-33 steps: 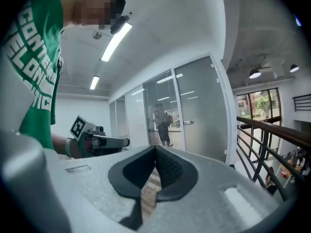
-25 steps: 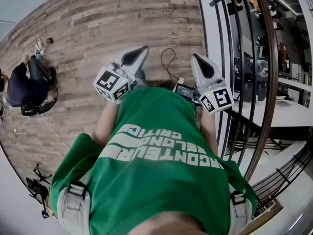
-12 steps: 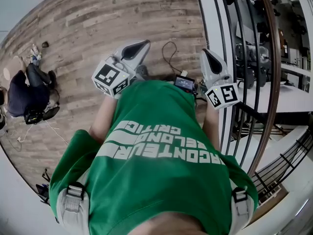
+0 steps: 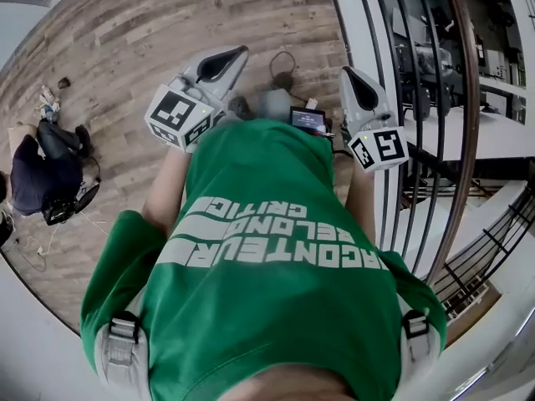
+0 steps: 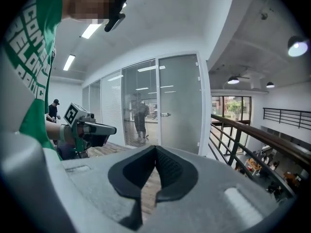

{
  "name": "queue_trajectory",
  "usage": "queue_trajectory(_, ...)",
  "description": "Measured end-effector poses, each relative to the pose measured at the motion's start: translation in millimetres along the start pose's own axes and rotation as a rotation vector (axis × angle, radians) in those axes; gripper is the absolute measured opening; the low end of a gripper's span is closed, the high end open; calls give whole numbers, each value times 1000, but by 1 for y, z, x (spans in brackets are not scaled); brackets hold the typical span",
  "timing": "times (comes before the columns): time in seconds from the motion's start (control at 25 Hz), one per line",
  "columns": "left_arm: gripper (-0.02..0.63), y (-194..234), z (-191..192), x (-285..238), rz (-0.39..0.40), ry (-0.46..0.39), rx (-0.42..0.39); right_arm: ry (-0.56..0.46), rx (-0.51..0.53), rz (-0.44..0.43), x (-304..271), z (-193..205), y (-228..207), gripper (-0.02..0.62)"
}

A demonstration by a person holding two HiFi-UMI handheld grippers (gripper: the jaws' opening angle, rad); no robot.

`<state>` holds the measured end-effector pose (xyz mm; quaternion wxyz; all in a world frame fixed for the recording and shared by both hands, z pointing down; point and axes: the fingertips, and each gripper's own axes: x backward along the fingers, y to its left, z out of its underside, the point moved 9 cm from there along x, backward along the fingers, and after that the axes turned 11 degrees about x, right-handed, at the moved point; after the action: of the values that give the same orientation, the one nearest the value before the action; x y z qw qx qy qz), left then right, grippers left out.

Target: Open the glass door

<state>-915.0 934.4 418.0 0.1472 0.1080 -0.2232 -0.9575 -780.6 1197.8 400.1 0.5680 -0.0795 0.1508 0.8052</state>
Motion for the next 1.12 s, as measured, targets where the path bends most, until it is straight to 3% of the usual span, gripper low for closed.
queue_trajectory(0.4, 15, -1, -4, -22, -15, 0, 39, -1, -19, -46, -35, 4, -31, -6)
queue_trajectory(1.12, 15, 84, -59, -100, -168, -17, 58, -15, -116, -163, -160, 6, -137, -6)
